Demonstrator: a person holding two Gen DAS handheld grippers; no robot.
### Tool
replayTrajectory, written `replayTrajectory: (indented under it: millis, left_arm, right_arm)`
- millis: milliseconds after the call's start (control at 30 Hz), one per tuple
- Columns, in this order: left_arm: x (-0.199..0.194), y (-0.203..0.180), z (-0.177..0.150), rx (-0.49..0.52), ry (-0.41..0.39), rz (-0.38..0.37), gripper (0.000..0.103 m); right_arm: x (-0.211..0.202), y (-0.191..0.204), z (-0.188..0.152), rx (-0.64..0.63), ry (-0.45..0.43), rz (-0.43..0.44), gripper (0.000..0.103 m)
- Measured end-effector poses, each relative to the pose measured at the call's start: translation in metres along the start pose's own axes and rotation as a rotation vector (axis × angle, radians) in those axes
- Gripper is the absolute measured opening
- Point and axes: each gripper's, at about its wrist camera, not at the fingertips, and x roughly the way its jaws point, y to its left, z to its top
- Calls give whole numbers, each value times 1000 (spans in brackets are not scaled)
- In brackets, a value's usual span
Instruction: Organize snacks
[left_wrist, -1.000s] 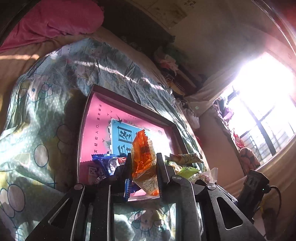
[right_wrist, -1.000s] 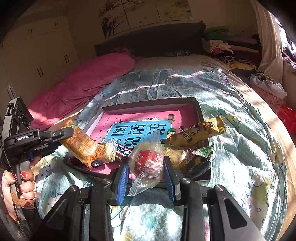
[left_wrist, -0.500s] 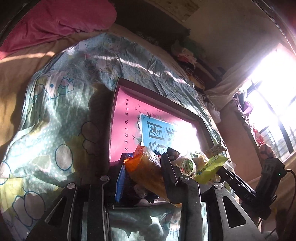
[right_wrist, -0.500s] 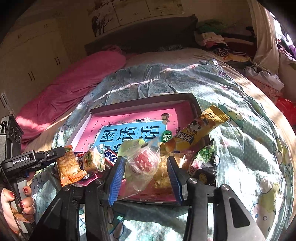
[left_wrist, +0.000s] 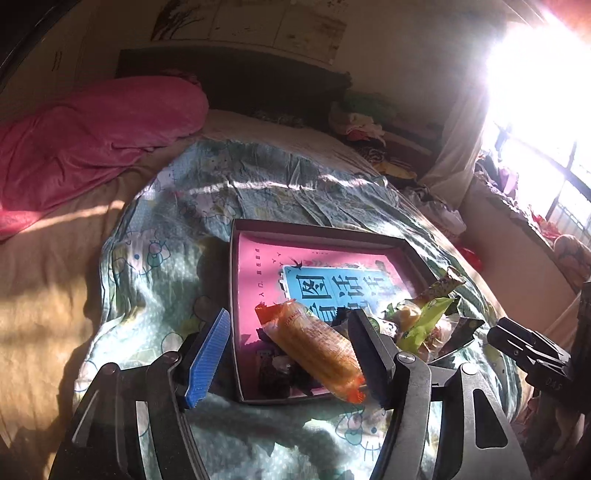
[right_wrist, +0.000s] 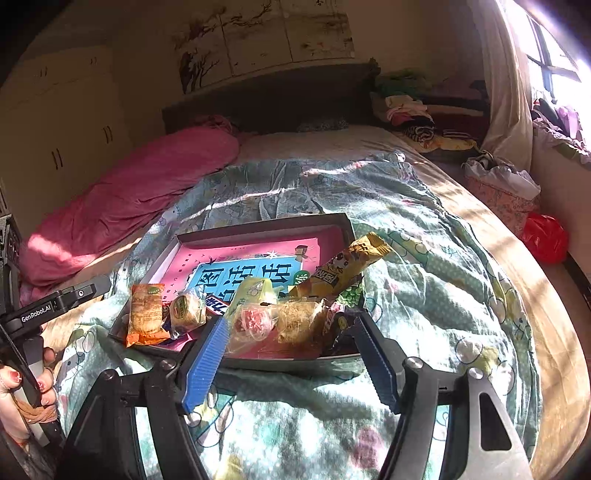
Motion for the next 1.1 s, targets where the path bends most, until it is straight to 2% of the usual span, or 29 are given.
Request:
replayTrajectory:
  millis: [233,333,667,1100]
  left_arm:
    - [-16,-30,-30,9,103,-15,74]
    - [-22,-44,-41,24,138,4,75]
    - [-41,-71,-73,45,222,75,75]
    - [-58,-76,-90,19,260,136,75]
  right_arm:
    - [-25,7,-12,-1,-2,-13,82]
    - [-29,10,-21,4,39,-20,86]
    - [-42,18,-58,47,153,11,92]
    - [-69,37,-67,-42,109,16,93]
